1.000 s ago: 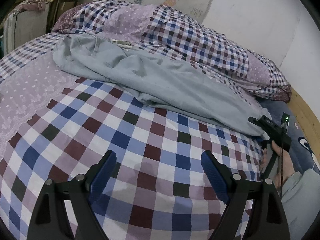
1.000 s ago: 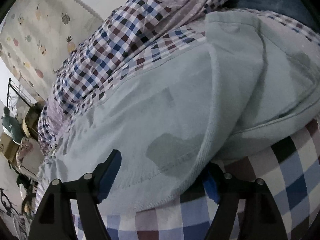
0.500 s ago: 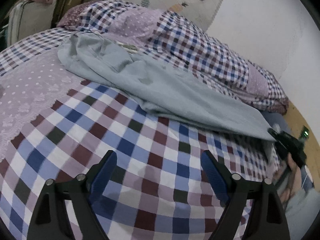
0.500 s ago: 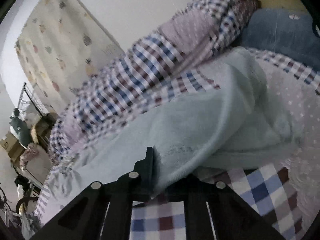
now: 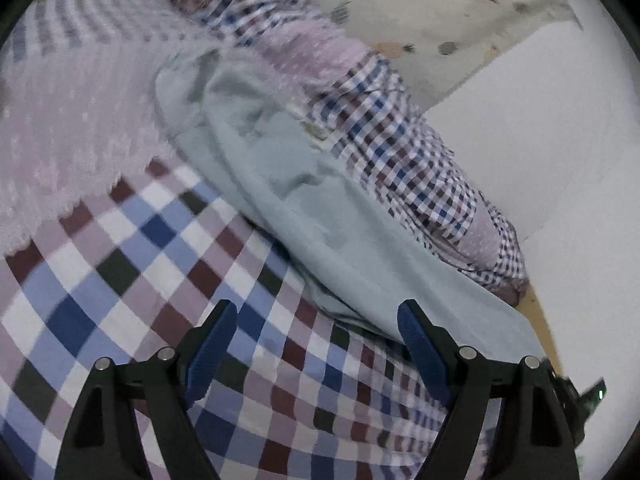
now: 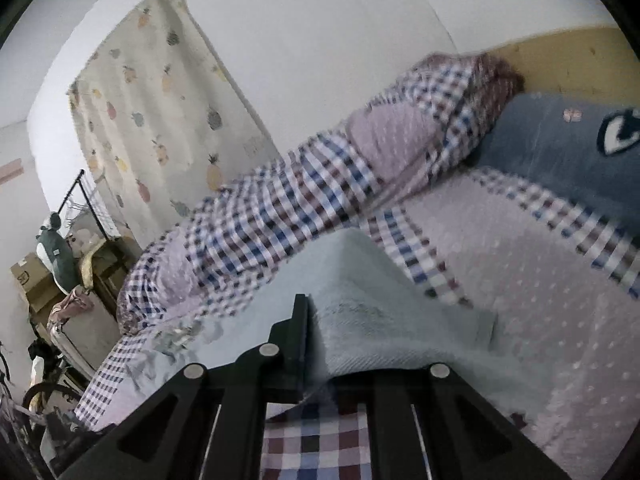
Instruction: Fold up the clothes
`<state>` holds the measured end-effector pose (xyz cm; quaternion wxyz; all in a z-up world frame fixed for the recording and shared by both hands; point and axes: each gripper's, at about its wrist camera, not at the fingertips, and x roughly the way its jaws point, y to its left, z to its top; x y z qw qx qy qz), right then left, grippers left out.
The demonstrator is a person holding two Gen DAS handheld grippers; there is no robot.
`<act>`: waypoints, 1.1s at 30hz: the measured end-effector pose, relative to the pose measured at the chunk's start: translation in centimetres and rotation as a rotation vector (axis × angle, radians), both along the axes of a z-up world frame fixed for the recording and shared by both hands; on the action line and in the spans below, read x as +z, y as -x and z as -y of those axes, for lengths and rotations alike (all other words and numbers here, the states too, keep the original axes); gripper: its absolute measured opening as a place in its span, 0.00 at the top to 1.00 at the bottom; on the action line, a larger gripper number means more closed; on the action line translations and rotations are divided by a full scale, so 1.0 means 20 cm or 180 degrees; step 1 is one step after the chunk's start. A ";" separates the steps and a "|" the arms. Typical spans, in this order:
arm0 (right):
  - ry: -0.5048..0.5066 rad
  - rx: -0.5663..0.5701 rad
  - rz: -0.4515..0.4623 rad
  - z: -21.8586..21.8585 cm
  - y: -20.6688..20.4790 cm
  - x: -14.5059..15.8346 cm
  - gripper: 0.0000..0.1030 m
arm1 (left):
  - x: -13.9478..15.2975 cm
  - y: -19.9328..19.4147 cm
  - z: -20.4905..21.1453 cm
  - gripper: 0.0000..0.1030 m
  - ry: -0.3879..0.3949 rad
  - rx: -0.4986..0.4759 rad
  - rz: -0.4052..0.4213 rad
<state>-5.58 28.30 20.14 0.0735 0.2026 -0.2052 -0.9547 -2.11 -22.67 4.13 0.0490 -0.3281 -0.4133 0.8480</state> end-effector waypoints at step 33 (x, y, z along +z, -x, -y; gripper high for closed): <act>0.0006 -0.1121 0.0628 -1.05 -0.47 -0.05 0.94 | -0.25 0.42 -0.08 0.85 -0.0150 -0.0412 0.0260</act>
